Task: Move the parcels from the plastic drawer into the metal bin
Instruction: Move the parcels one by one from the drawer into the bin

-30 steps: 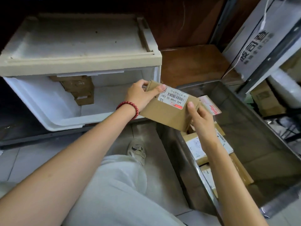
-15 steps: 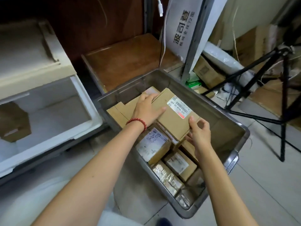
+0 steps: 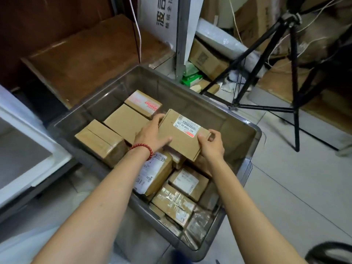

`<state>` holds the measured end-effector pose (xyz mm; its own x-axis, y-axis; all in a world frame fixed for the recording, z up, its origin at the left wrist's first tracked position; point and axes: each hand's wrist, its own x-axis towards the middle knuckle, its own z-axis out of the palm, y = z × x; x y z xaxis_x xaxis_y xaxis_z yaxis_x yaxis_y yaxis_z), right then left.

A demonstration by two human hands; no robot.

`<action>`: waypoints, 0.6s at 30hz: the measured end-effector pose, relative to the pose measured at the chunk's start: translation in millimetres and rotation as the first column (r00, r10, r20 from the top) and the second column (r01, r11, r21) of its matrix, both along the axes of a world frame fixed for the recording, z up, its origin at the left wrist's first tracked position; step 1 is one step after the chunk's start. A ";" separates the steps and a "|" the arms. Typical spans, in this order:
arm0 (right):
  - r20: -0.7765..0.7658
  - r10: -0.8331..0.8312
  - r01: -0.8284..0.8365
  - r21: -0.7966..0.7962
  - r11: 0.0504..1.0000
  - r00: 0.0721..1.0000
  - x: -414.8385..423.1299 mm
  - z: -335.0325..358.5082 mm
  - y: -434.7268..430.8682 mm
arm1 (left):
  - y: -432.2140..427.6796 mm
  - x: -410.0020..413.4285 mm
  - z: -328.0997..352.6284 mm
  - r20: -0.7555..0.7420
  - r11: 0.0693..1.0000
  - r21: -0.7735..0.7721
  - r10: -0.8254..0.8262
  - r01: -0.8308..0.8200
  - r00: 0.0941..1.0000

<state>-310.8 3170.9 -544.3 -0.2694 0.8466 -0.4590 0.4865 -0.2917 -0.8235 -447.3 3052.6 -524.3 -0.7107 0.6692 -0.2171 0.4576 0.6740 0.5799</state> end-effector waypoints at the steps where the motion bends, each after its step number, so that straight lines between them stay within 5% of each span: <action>1: 0.014 0.013 -0.013 -0.017 1.000 1.000 -3.8 -3.5 0.4 | -3.1 -1.8 -2.8 -0.022 0.999 -0.043 -0.018 0.017 1.000; 7: 0.133 0.112 -0.111 -0.018 0.994 0.985 -16.8 -22.6 -9.1 | -15.7 -8.8 -13.6 -0.160 0.960 -0.269 -0.126 0.080 0.979; 11: 0.292 0.292 -0.324 0.064 0.944 0.911 -7.1 -18.8 -1.6 | -22.6 -5.3 -12.8 -0.268 0.894 -0.427 -0.268 0.136 0.925; 18: 0.455 0.464 -0.621 0.297 0.725 0.760 -13.2 27.2 -18.2 | -62.8 0.1 7.5 -0.412 0.953 -0.303 -0.126 -0.006 0.902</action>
